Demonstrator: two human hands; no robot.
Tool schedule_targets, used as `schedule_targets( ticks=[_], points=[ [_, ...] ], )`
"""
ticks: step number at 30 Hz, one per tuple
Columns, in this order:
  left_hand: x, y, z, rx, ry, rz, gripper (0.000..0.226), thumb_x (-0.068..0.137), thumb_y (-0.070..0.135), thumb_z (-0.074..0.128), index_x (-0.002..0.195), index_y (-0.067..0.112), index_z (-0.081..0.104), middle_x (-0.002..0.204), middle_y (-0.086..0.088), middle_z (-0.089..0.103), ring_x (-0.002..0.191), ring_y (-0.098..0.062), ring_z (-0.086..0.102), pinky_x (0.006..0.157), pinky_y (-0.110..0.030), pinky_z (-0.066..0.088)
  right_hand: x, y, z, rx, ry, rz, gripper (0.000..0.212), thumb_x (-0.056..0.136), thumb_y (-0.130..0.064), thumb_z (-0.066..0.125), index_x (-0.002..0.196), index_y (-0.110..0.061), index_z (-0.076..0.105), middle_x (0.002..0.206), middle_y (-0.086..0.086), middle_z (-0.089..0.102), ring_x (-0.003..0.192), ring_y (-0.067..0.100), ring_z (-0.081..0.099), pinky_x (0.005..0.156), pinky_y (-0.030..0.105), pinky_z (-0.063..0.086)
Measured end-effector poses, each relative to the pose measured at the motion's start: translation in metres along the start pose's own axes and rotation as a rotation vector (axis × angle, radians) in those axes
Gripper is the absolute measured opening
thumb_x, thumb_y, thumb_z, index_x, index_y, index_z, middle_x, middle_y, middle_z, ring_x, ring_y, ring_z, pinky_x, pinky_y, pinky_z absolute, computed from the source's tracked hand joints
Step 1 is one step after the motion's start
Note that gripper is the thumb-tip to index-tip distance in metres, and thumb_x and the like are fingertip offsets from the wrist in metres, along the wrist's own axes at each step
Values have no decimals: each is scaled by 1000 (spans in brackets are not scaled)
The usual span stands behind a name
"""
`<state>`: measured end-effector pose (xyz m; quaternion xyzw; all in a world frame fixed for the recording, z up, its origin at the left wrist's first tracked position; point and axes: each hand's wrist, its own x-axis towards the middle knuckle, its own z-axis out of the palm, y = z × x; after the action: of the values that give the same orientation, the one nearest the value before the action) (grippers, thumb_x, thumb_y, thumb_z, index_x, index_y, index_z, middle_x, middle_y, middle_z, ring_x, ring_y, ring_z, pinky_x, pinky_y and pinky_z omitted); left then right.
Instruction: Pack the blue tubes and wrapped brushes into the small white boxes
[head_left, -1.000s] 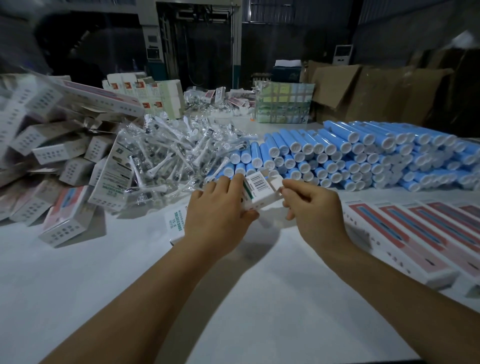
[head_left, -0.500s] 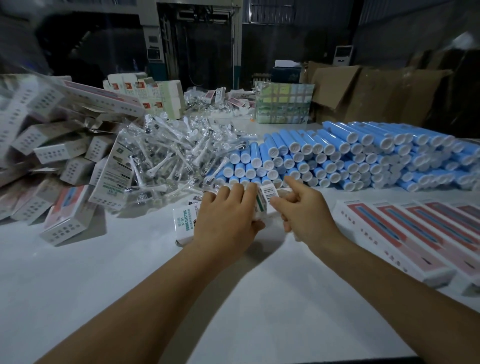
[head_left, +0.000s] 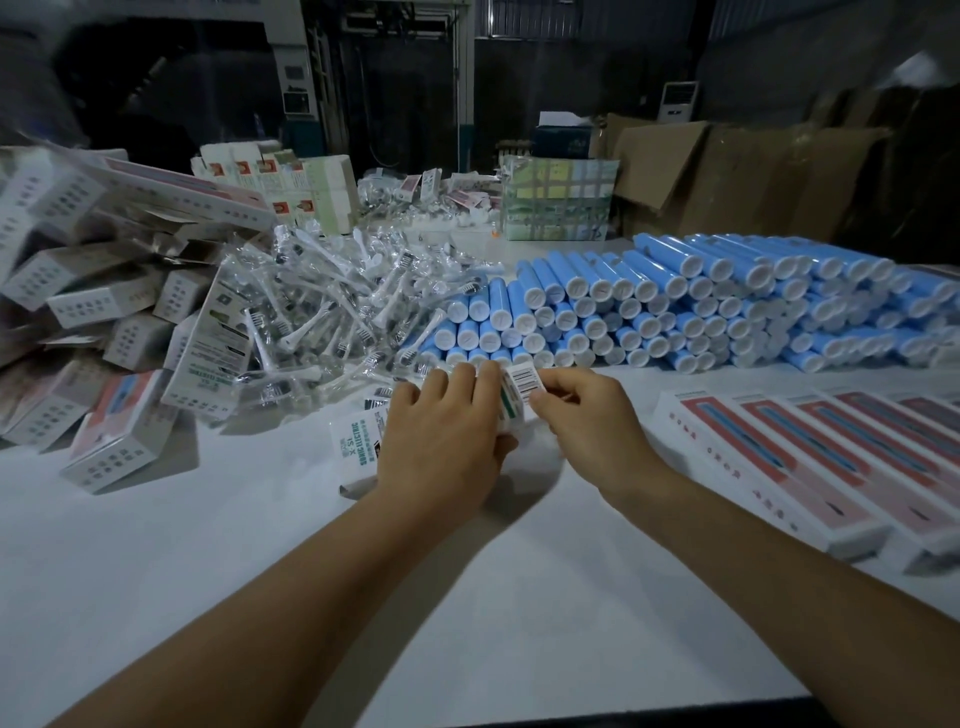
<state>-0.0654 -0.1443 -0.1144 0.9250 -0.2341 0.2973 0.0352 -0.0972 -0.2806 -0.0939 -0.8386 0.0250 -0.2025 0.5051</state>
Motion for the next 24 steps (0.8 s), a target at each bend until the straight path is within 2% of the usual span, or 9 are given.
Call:
schedule_targets(
  ticks=[3,5,7,9,12,14,16,19,24],
  points=[
    [4,1,-4,-53,33,-71,70,86,54,54,141,18,31,129,-1,49,115,-25,47,88,-37,33,4,3,-4,-95,219,-85,36,87,-25,65,122,-17,60,109,-3,48,98,14,51,88,31,45],
    [7,-1,-6,-94,54,-115,71,86,56,53,142,19,29,132,0,47,119,-24,45,90,-36,33,8,2,-6,192,335,52,64,85,-26,69,141,-24,39,127,-3,42,114,13,45,95,30,40],
    [7,-2,-6,-126,62,-128,72,86,58,51,143,20,27,134,1,46,121,-23,43,91,-36,32,11,0,-5,725,192,285,70,80,-27,70,142,-18,37,132,5,53,116,19,54,94,35,44],
    [5,-1,-7,-132,56,-104,73,86,60,49,143,20,28,132,1,47,119,-23,44,91,-35,32,9,0,-2,1154,-78,458,56,73,-32,68,121,-6,57,110,13,68,97,24,68,81,35,54],
    [4,5,-8,-119,40,-49,72,87,61,47,142,19,31,128,0,49,115,-24,47,89,-36,34,8,0,4,1259,-180,345,33,75,-17,65,107,-7,59,98,14,69,83,23,70,71,33,59],
    [5,6,-9,-120,21,-23,72,86,61,45,142,18,30,129,0,48,115,-24,46,89,-37,34,10,5,7,1124,-72,259,36,81,-2,63,116,-9,56,103,13,67,87,23,69,74,34,59],
    [4,6,-9,-115,-1,7,72,86,58,49,143,18,28,129,1,47,115,-23,46,90,-36,33,7,9,6,688,41,145,36,88,-3,58,124,-11,56,107,7,69,97,20,68,84,37,56],
    [-1,8,-10,-97,16,54,67,88,55,50,139,15,35,124,-1,51,107,-23,49,85,-36,34,-2,14,8,21,108,-153,30,96,-14,48,124,-18,55,104,-7,66,95,2,63,82,25,52],
    [-3,8,-15,-72,8,79,70,88,55,23,142,12,34,127,-4,50,108,-24,49,86,-37,36,-8,12,11,-212,79,-226,49,102,-23,38,149,-13,28,139,10,52,126,22,50,102,41,45]
  ],
)
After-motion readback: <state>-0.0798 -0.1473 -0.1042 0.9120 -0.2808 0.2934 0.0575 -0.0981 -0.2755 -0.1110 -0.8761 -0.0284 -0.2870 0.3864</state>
